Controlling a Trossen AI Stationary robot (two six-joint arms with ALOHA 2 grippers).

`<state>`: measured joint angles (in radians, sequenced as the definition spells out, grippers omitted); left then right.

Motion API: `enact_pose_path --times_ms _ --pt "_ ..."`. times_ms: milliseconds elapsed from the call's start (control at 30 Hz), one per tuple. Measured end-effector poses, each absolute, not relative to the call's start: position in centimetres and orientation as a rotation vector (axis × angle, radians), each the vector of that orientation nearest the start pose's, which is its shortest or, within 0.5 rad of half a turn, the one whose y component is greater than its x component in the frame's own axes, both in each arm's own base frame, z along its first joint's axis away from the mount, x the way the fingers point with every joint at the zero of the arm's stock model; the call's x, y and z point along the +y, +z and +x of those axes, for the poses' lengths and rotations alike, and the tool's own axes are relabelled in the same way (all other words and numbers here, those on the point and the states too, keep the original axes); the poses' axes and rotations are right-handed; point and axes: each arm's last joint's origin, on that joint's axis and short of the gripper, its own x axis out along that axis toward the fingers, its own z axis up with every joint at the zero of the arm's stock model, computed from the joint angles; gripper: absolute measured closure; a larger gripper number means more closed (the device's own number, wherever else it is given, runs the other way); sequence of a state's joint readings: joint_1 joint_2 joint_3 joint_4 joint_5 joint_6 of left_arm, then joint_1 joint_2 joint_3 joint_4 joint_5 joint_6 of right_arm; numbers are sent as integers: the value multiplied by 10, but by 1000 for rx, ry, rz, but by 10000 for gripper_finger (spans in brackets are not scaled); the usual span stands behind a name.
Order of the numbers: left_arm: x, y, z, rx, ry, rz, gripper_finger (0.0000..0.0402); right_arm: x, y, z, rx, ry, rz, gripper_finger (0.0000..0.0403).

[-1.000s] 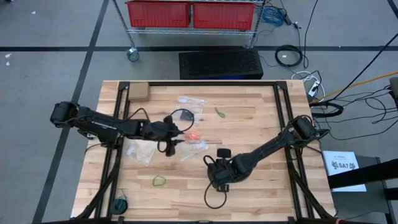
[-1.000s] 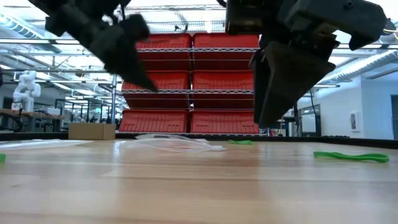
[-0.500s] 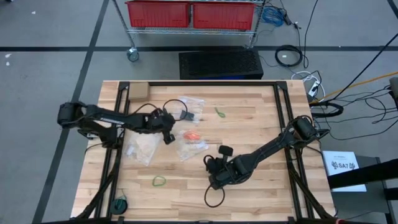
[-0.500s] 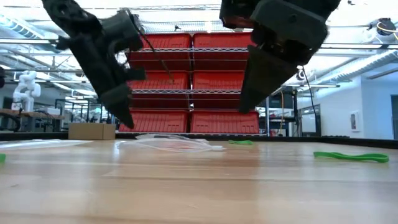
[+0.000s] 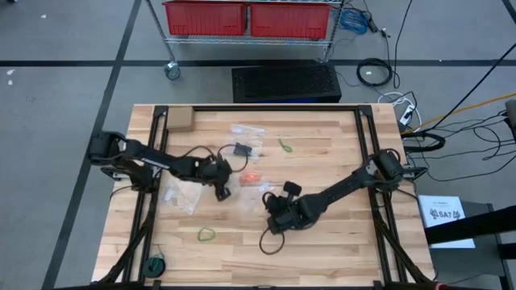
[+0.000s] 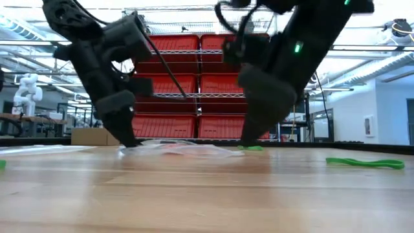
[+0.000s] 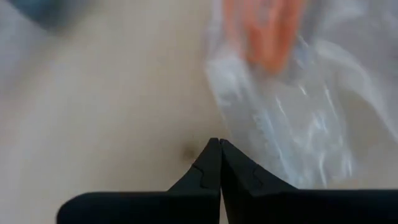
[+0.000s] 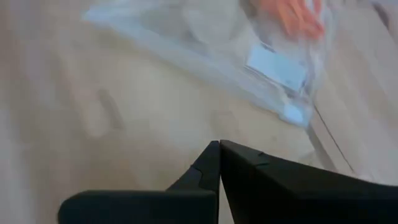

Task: Sort rubber bands
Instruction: Close the right transparent zip bag

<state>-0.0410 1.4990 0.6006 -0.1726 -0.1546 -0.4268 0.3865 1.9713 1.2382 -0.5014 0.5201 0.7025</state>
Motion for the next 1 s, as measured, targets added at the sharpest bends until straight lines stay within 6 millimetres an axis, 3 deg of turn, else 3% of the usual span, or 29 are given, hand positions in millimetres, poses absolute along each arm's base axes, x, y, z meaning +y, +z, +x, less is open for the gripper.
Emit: enact_pose_path --times_ms 300,467,600,767,1000 --pt "-66 130 244 989 152 -362 400 77 125 361 1044 -490 212 403" --pt "-100 142 249 810 11 -401 401 34 126 375 1035 -426 266 403" --pt "-121 155 247 680 -69 -367 401 13 132 374 1047 -418 248 403" --pt "-112 162 240 632 120 -269 401 14 162 360 1029 -482 226 403" --pt "-53 155 243 745 429 -113 401 60 185 368 825 -332 278 403"
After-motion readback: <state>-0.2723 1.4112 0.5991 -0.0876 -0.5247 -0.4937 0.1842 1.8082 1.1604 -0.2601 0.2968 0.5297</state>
